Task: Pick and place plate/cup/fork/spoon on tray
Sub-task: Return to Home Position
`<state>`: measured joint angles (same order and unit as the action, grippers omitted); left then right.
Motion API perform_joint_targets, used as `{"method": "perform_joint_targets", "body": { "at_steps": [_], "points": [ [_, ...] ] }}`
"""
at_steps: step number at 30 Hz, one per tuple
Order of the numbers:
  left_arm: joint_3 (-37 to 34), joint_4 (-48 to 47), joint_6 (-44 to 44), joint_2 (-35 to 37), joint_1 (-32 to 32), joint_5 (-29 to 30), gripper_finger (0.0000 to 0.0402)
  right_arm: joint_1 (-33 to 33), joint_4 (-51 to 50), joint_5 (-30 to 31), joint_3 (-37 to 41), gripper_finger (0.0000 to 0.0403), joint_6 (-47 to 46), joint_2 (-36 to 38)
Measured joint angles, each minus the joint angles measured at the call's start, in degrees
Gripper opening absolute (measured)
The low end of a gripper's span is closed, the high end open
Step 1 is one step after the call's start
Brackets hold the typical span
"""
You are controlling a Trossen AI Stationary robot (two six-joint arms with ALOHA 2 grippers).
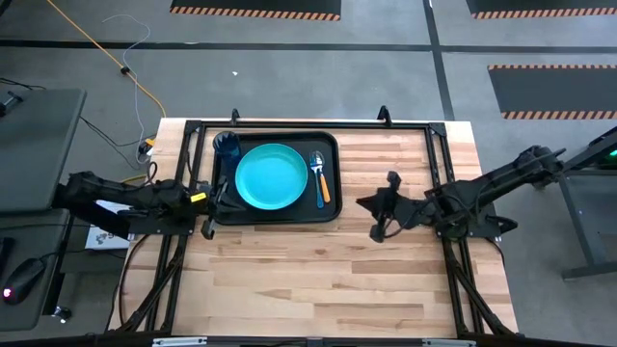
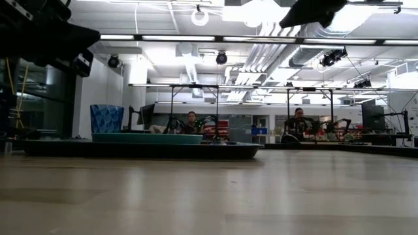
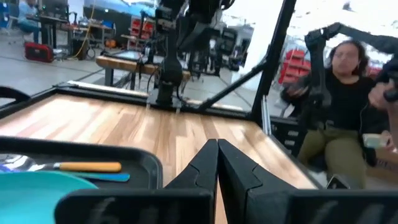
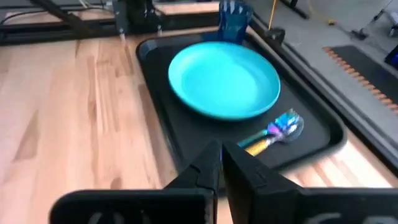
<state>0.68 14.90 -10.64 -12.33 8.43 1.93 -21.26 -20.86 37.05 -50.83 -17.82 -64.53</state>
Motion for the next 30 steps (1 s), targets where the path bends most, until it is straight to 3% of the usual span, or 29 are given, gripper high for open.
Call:
{"method": "perform_joint_targets", "body": {
  "at_steps": [3, 7, 10, 13, 20, 26, 30],
  "points": [
    [-0.01, -1.77, 1.08, 0.21, 0.0, 0.02, 0.0, -3.27, -5.93, 2.0, 0.0, 0.001, -4.54, 2.97],
    [-0.01, -1.21, 1.36, 0.21, -0.02, 0.0, 0.0, -9.68, -10.4, 10.38, 2.4, 0.0003, -11.9, 7.98],
    [-0.01, -1.11, 1.66, 0.19, -0.02, 0.01, 0.0, -13.65, -6.9, 15.02, 8.55, 0.0001, -13.61, 12.75],
    [-0.01, -1.27, 2.66, 0.19, -0.02, 0.0, 0.0, -14.04, -0.51, 14.33, 15.22, 0.0, -13.88, 18.9],
    [-0.01, -1.62, 3.74, 0.19, -0.04, -0.22, 0.0, -2.43, 12.06, -0.4, 26.88, 0.0, -9.93, 30.9],
    [-0.01, -1.77, 1.93, 0.17, -0.04, -0.22, 0.0, 12.88, 21.22, -20.88, 31.19, 0.0, -1.12, 33.15],
    [-0.01, -1.79, 1.91, 0.17, -0.04, -0.22, 0.0, 18.49, 21.27, -25.31, 31.19, 0.0, 1.3, 33.91]
  ]
}}
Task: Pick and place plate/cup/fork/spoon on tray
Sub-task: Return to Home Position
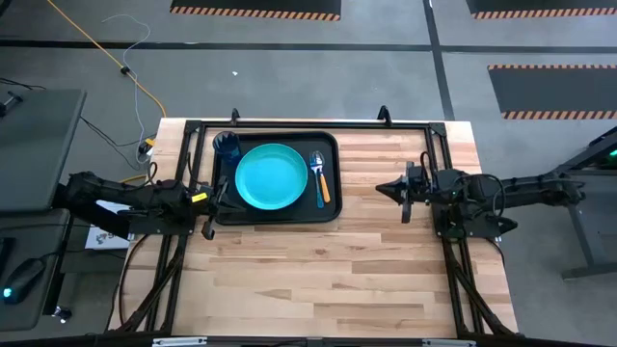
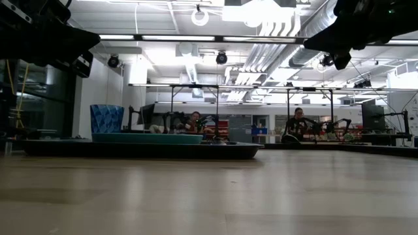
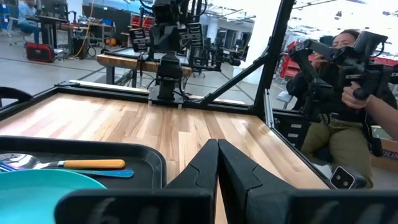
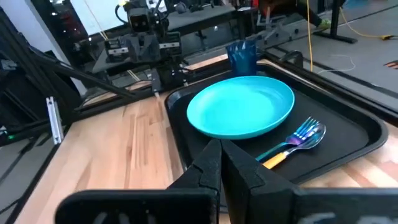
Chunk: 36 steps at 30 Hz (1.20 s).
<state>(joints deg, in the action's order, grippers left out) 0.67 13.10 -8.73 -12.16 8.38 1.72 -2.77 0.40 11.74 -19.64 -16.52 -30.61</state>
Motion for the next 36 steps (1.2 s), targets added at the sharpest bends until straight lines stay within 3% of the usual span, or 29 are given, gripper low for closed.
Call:
{"method": "perform_joint_targets", "body": {
  "at_steps": [4, 12, 26, 36],
  "points": [
    [0.0, 0.02, -0.01, 0.0, 0.0, 0.01, 0.0, 0.01, 0.45, -1.12, 1.06, 0.0, 1.69, 1.61],
    [0.0, 0.0, -0.04, -0.02, 0.0, 0.0, 0.0, -0.95, 14.25, -0.69, 12.12, 0.0, 2.86, 10.57],
    [0.02, 0.02, -0.07, -0.04, 0.0, 0.0, 0.0, -1.16, 7.58, -3.27, 19.06, 0.0, 6.41, 24.97],
    [0.02, 0.0, -0.07, -0.04, 0.0, 0.02, 0.0, -2.7, 1.76, -4.29, 19.08, 0.0, 11.81, 29.31]
  ]
}}
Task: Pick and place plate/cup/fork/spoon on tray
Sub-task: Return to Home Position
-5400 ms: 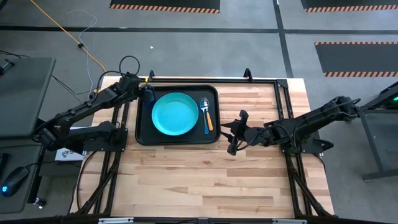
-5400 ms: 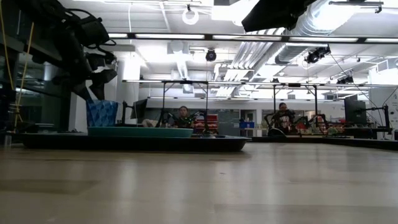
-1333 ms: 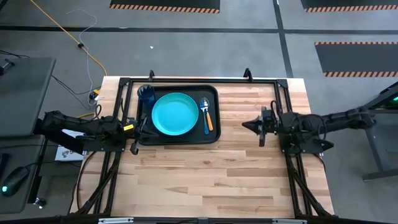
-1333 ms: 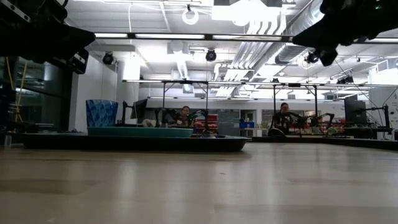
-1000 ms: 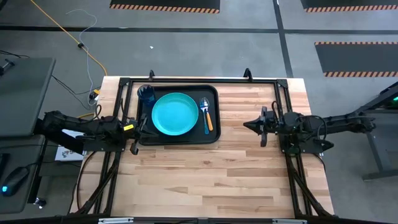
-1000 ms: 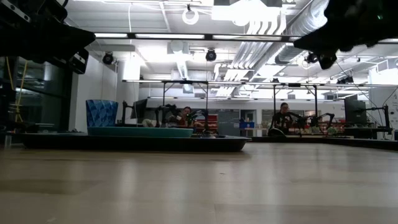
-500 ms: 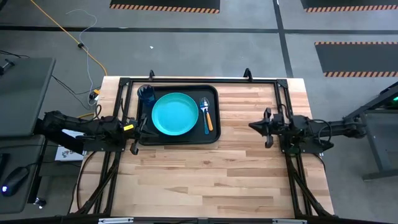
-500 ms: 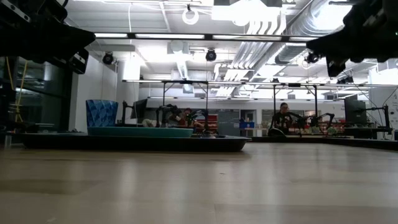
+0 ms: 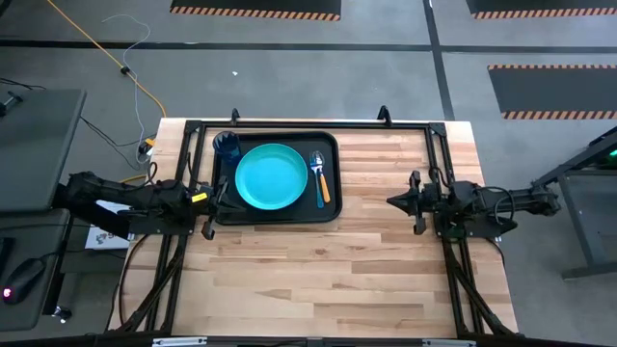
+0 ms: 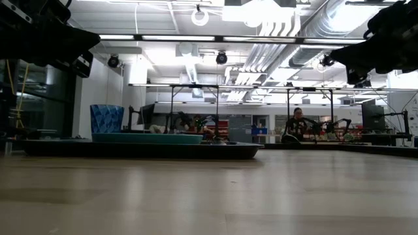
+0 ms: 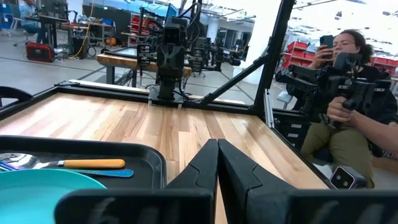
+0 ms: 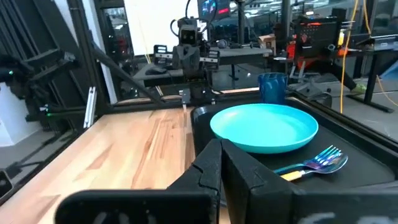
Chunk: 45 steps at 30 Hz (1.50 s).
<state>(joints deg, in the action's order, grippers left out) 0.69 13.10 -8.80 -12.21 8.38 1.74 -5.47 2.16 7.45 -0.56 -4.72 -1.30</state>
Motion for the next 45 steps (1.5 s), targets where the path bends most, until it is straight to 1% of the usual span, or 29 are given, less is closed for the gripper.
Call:
{"method": "perform_joint_targets", "body": {
  "at_steps": [7, 29, 38, 45],
  "points": [
    [0.0, 0.0, 0.0, 0.0, 0.0, 0.0, 0.0, -0.01, -0.06, -0.95, 0.0, 0.0, 3.49, -0.04],
    [0.0, -0.08, 0.0, 0.02, 0.0, 0.0, 0.0, -0.01, -0.16, -0.84, 0.04, 0.0, 2.17, -0.13],
    [0.04, 0.02, 0.0, 4.91, -0.25, 0.0, 0.0, -0.01, -0.14, -0.81, 0.04, 0.0, 2.17, -0.15],
    [0.04, 0.0, 0.0, 10.45, -2.77, 0.0, 0.0, -0.01, -0.14, -0.74, 0.07, 0.0, 2.17, -0.16]
  ]
}}
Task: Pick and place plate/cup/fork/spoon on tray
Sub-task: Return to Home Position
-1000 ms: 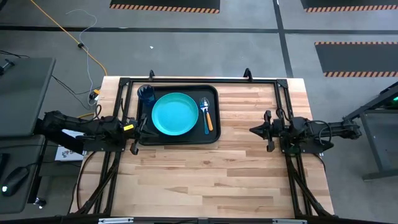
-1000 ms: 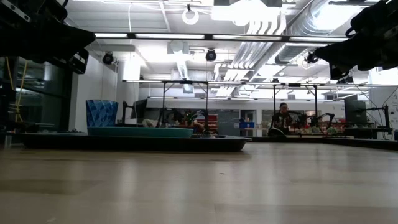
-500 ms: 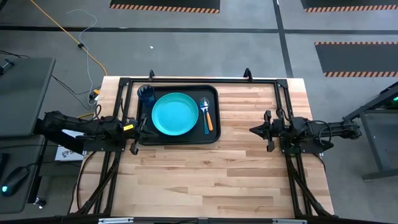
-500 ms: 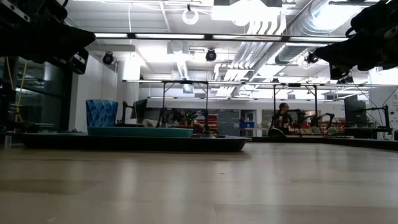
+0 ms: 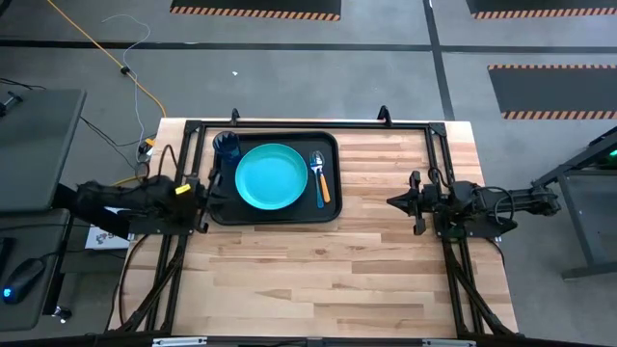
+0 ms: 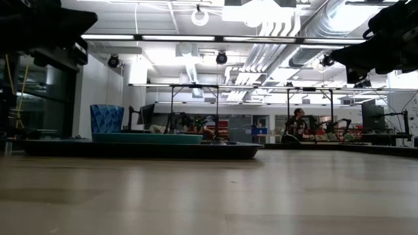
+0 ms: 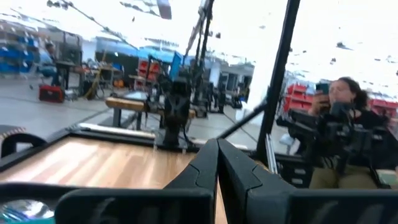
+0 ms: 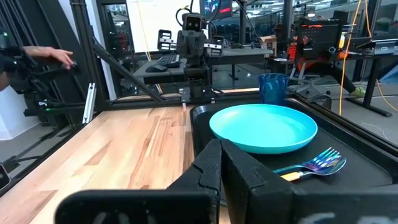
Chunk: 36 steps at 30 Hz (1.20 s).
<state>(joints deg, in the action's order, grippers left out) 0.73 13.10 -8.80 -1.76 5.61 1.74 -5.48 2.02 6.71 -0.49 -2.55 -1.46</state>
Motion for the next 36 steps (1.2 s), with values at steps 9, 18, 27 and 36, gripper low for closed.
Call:
{"method": "perform_joint_targets", "body": {
  "at_steps": [9, 18, 27, 36],
  "points": [
    [0.02, -0.82, 0.0, 1.55, -4.41, 0.0, 0.0, 0.0, 0.02, 0.08, 0.0, 0.0, 0.0, -0.01],
    [0.02, -1.52, 0.0, 1.57, -8.97, 0.0, 0.0, 0.0, 0.02, 0.05, 0.02, 0.0, 0.0, -0.01],
    [0.02, -1.55, -0.02, 1.55, -9.36, 0.33, 0.0, 0.0, 0.02, -0.14, 0.02, 0.0, 0.0, -0.01],
    [0.0, -1.56, 0.0, 1.51, -9.29, 0.42, 0.0, 0.0, 0.02, -0.12, 0.02, 0.0, 0.0, -0.01]
  ]
}}
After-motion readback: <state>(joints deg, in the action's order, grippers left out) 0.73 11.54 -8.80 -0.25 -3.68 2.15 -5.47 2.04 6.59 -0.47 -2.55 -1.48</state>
